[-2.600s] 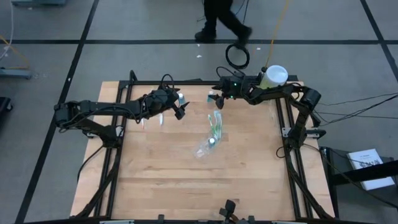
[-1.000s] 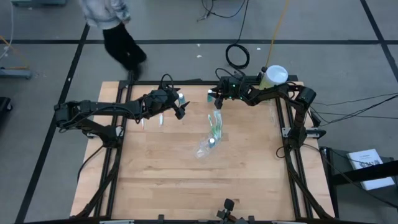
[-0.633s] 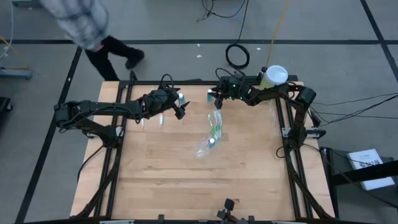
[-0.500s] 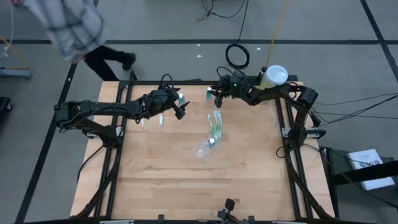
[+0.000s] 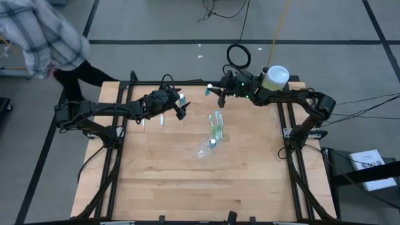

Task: Pick & Place toothbrushing station
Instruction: Put the mouthwash bottle into the transparent organizer

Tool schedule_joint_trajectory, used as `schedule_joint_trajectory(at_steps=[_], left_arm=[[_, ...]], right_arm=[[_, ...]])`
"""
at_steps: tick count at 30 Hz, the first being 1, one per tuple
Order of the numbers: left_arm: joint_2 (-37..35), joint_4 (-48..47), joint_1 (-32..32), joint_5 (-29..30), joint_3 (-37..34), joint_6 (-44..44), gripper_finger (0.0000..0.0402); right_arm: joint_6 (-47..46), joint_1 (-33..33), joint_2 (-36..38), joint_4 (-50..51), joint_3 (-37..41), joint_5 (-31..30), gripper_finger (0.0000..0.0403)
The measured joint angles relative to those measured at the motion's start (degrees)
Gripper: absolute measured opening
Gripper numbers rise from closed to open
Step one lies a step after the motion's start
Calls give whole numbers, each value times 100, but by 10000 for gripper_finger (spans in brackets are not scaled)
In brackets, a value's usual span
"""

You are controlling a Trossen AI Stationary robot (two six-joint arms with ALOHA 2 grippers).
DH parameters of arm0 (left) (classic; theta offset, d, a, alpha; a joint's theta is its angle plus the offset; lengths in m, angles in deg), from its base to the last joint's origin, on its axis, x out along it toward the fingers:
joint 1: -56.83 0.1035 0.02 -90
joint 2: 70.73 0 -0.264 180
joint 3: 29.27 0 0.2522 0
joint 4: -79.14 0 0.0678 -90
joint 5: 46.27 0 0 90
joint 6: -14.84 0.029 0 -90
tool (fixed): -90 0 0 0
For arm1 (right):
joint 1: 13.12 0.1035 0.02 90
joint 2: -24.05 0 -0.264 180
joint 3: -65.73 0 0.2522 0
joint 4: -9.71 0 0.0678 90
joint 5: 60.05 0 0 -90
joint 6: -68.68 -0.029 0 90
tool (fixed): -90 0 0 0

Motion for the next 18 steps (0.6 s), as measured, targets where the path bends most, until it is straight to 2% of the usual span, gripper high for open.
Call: schedule_joint_trajectory(at_steps=[9, 18], left_arm=[[0, 0, 2, 0, 0, -139, 392], [0, 0, 0, 0, 0, -311, 392]], right_arm=[[275, 844, 942, 682, 0, 5, 85], [229, 1866, 1402, 1210, 0, -4, 85]])
